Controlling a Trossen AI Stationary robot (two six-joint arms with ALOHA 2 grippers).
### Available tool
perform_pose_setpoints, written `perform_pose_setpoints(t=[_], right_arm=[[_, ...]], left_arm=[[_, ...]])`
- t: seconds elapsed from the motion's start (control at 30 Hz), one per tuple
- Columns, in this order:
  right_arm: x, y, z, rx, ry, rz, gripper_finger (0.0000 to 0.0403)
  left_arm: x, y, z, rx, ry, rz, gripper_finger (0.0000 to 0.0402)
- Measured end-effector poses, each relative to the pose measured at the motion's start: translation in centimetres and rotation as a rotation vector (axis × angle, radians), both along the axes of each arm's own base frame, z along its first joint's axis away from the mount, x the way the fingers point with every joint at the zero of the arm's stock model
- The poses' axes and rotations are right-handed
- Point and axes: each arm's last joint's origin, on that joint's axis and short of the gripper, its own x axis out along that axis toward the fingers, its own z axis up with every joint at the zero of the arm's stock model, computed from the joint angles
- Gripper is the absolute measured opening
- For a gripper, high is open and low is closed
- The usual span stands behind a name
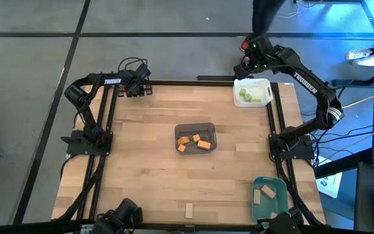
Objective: Sort & place blocks by color
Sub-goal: Put the green block in the white bin
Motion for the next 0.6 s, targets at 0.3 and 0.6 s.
perform_pose_setpoints(t=[0.3, 0.6], right_arm=[[0.3, 0.2, 0.0, 0.008, 0.009, 0.210, 0.0234], [2.3, 1.5, 0.1, -0.061, -0.042, 0.746, 0.0234]], left_arm=[[0.8, 0.0, 2.0, 0.040, -0.156, -0.227, 0.0110], [2.5, -0.8, 4.6, 0.056, -0.535, -0.728, 0.0110]])
